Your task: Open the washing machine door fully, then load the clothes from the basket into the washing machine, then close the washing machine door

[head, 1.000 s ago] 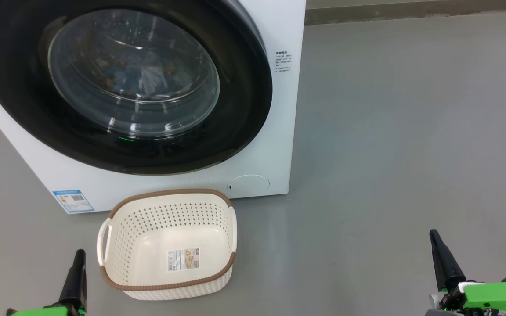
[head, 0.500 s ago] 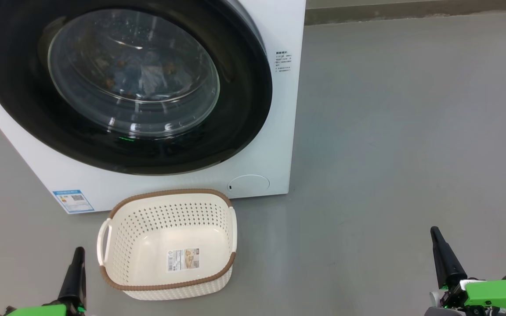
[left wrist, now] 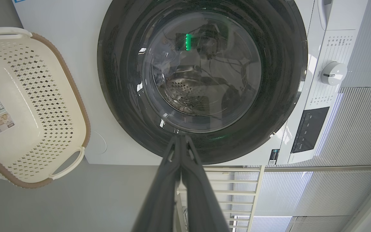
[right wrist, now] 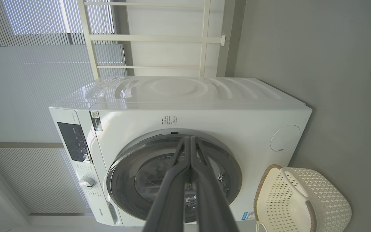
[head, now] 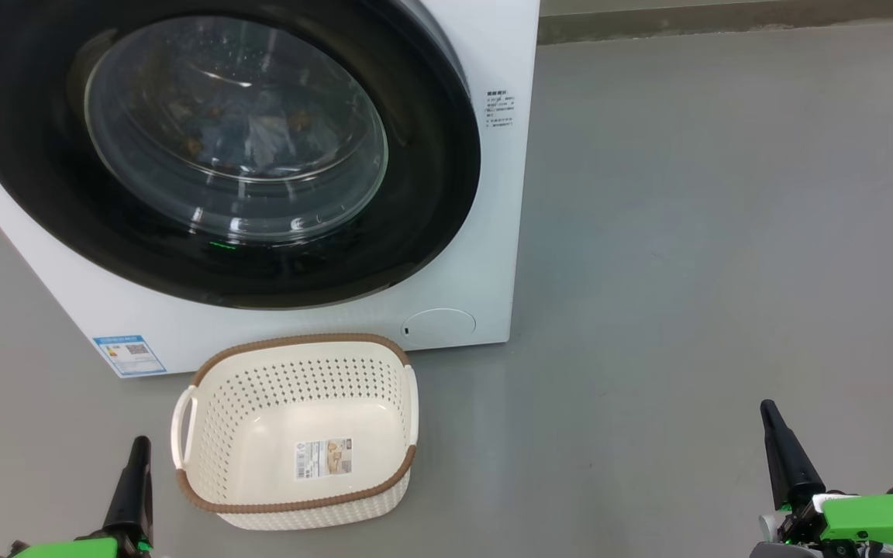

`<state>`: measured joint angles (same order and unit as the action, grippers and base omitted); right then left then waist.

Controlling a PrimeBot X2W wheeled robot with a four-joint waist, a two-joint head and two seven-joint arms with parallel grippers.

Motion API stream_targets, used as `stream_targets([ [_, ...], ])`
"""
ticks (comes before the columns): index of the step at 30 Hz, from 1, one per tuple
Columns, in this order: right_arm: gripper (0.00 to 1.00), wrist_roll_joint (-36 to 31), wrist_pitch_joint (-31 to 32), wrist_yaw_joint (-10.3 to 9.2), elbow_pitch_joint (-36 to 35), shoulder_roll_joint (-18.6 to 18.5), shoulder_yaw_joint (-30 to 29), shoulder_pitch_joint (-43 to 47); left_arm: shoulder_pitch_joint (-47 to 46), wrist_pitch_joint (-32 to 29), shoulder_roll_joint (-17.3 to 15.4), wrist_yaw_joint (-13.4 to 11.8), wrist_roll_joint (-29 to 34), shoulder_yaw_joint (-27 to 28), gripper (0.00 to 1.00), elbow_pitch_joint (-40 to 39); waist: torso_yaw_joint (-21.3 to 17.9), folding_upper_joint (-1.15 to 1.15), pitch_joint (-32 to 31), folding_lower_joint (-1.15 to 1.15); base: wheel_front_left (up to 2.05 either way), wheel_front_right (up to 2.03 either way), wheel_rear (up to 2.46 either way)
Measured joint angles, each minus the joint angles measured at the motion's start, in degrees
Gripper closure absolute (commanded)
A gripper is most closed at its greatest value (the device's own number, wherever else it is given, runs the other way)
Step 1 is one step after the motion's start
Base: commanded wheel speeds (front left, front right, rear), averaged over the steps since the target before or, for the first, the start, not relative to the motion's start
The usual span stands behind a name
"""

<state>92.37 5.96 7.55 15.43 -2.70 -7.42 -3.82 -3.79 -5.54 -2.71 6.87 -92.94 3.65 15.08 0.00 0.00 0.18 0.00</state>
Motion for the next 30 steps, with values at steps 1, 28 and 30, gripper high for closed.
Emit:
stream_targets([
  [1,1.0,0.0,0.0,0.0,0.0,0.0,0.0,0.0,0.0,0.0,0.0,0.0,0.0,0.0,1.0,0.0,0.0,0.0,0.0,0.0,0.0,0.0,0.0],
  [28,1.0,0.0,0.01,0.0,0.0,0.01,-0.16,0.0,0.0,-0.02,0.1,0.0,0.02,0.27,1.0,0.01,0.0,0.0,0.0,0.0,0.0,0.0,0.0],
  [30,1.0,0.0,0.01,0.0,0.0,0.01,-0.16,0.0,-0.01,-0.03,0.11,0.0,0.05,0.29,1.0,0.01,0.0,0.0,0.0,0.0,0.0,0.0,0.0],
])
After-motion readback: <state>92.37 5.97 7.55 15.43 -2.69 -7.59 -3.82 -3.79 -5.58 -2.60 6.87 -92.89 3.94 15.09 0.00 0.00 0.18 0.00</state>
